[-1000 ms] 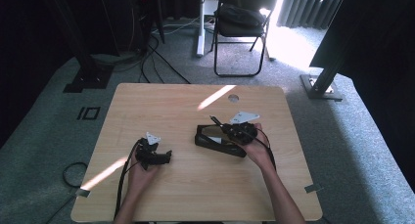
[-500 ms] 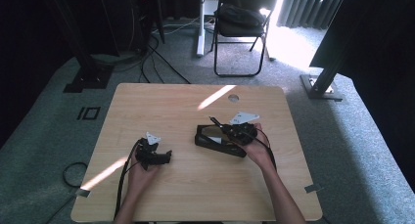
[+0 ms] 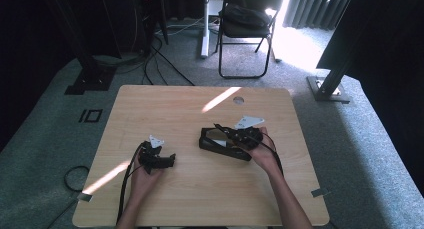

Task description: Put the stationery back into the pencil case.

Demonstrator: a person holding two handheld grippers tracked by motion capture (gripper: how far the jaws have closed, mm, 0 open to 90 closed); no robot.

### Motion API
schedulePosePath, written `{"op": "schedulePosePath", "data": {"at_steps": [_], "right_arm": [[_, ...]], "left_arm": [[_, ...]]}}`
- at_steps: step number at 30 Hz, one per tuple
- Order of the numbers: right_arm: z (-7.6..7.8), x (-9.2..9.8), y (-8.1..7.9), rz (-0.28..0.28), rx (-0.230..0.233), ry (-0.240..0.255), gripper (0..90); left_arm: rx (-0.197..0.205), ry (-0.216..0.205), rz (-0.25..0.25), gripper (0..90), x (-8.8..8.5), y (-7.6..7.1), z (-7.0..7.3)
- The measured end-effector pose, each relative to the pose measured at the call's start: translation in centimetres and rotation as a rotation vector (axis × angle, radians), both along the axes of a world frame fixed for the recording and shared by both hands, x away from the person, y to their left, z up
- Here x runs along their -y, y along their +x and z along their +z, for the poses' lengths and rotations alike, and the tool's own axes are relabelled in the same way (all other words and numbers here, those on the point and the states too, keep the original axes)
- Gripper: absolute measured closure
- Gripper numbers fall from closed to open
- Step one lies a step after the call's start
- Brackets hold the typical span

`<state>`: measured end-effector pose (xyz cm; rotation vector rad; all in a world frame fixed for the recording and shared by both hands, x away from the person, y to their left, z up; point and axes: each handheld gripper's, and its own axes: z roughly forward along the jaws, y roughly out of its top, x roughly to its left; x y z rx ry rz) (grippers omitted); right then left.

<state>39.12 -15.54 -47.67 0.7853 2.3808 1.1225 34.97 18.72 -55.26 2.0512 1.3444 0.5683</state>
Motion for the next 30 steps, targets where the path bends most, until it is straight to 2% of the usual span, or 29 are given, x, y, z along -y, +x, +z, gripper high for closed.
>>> {"op": "schedulePosePath", "data": {"at_steps": [9, 15, 20, 24, 28, 30], "right_arm": [[-0.4, 0.0, 0.0, 0.006, -0.019, -0.022, 78.2], [-0.4, 0.1, -0.1, 0.014, -0.018, -0.014, 68.6], [0.1, 0.2, -0.6, -0.005, -0.005, -0.002, 58.4], [0.7, 0.6, -1.3, -0.033, 0.011, 0.036, 49.8], [1.1, 1.2, -2.5, -0.054, 0.029, 0.084, 46.4], [1.2, 1.3, -3.3, -0.052, 0.040, 0.093, 44.9]], "left_arm": [[0.000, 0.000, 0.000, 14.9, 0.0, 0.0, 0.0], [0.000, 0.000, 0.000, 14.9, 0.0, 0.0, 0.0], [0.000, 0.000, 0.000, 14.9, 0.0, 0.0, 0.0], [0.000, 0.000, 0.000, 14.9, 0.0, 0.0, 0.0], [0.000, 0.000, 0.000, 14.9, 0.0, 0.0, 0.0], [0.000, 0.000, 0.000, 14.9, 0.0, 0.0, 0.0]]}}
